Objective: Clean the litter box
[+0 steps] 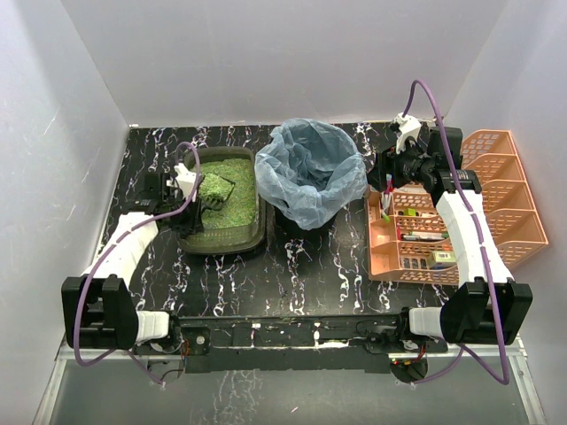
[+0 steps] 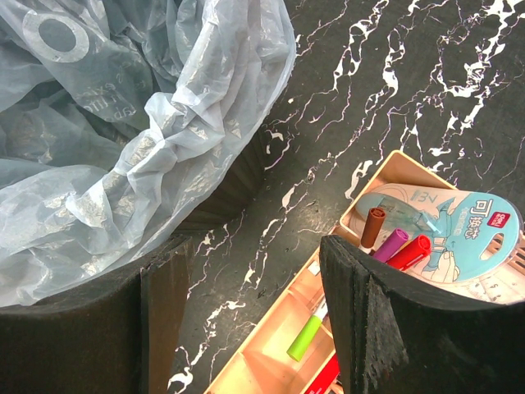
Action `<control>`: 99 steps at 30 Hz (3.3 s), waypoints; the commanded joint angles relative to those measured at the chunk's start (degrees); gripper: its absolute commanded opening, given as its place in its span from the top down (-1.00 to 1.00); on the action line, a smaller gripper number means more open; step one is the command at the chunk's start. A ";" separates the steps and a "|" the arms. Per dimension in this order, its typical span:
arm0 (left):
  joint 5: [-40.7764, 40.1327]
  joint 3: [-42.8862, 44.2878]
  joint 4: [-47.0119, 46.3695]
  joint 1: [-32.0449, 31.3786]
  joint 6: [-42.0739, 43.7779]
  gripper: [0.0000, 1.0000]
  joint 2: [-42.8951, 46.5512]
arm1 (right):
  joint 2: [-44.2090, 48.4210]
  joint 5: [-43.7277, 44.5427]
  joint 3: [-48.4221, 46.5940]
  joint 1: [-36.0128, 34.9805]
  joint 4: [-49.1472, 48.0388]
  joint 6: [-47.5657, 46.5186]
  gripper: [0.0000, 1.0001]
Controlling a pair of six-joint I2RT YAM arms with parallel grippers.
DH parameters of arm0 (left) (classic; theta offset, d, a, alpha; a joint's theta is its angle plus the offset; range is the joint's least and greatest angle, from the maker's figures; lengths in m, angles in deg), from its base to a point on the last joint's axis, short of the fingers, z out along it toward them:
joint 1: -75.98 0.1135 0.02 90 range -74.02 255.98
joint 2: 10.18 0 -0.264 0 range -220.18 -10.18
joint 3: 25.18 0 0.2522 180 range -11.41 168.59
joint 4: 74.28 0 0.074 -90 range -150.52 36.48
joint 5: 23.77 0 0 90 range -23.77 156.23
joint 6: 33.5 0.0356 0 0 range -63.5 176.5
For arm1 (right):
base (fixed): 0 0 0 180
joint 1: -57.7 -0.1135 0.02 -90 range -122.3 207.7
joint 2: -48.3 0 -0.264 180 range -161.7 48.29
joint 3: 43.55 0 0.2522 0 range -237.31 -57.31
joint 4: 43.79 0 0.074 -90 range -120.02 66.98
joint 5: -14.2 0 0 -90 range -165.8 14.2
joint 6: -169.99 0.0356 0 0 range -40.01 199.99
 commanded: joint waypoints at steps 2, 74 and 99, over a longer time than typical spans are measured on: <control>3.02 2.61 2.83 1.28 0.33 1.00 0.85 | -0.28 -1.68 -2.28 0.22 -2.84 -0.30 -0.37; 1.81 3.10 6.05 2.14 -1.52 1.00 1.53 | 0.28 -1.20 -1.51 0.26 -3.42 -0.43 -0.37; 4.92 3.04 8.32 2.06 -0.12 1.00 0.17 | 0.58 -1.17 -1.45 0.24 -3.24 -0.43 -0.37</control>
